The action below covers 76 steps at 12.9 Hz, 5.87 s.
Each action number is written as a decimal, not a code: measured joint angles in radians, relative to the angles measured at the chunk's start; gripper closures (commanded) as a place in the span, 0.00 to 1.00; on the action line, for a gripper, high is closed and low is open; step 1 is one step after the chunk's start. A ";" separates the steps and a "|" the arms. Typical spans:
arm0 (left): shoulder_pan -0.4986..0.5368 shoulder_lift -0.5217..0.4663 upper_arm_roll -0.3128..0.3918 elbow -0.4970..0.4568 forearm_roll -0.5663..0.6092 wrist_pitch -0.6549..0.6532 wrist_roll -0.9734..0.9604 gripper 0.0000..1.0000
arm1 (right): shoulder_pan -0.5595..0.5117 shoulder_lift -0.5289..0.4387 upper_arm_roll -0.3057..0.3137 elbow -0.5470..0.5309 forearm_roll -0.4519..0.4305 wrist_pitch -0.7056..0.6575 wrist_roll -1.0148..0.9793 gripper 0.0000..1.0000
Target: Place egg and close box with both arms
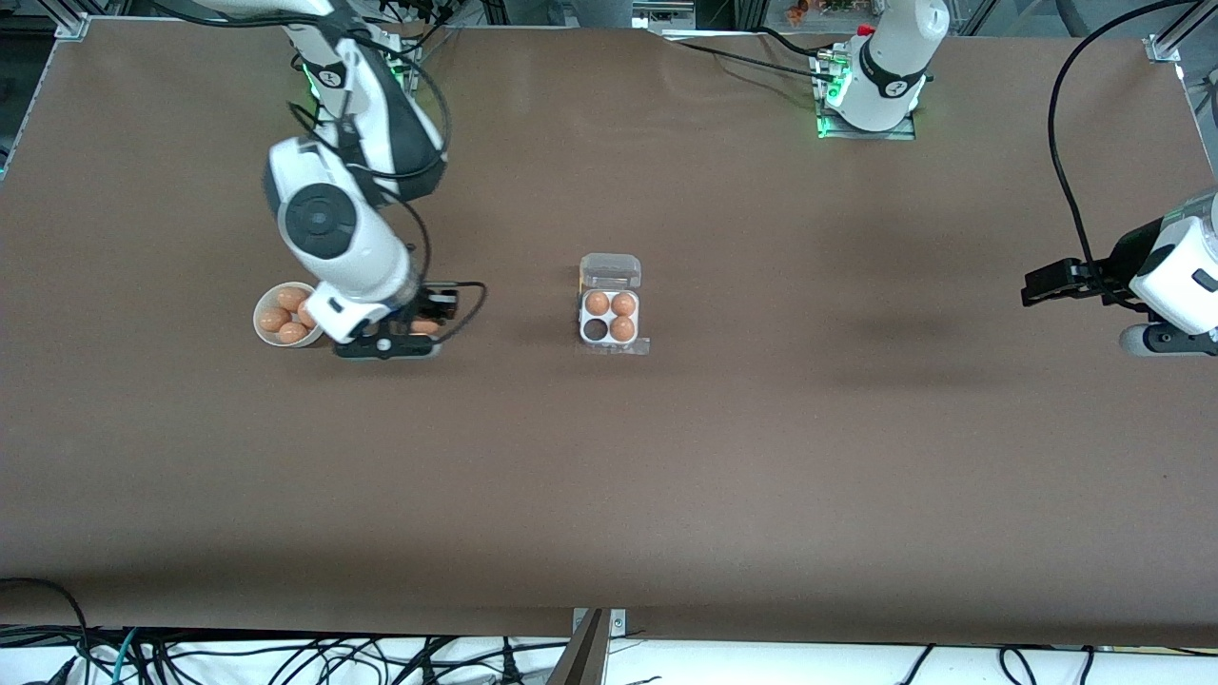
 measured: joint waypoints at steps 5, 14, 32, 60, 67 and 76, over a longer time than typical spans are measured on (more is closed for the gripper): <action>0.000 0.009 0.000 0.000 0.000 0.000 0.000 0.00 | 0.148 0.155 0.001 0.174 0.047 -0.001 0.236 0.83; 0.003 0.011 0.001 0.004 0.000 0.000 0.000 0.00 | 0.230 0.367 0.001 0.391 0.079 0.009 0.303 0.83; -0.013 0.016 -0.014 0.037 -0.097 -0.091 0.000 0.86 | 0.240 0.448 0.029 0.418 0.090 0.051 0.303 0.00; -0.443 0.388 -0.033 0.030 -0.690 -0.120 -0.679 1.00 | -0.087 0.067 -0.070 0.374 -0.014 -0.179 -0.209 0.00; -0.611 0.457 -0.035 0.030 -0.704 0.059 -0.735 1.00 | -0.328 -0.342 -0.042 0.156 -0.021 -0.388 -0.437 0.00; -0.687 0.538 -0.032 0.031 -0.704 0.111 -0.763 1.00 | -0.411 -0.368 0.043 0.093 -0.020 -0.361 -0.447 0.00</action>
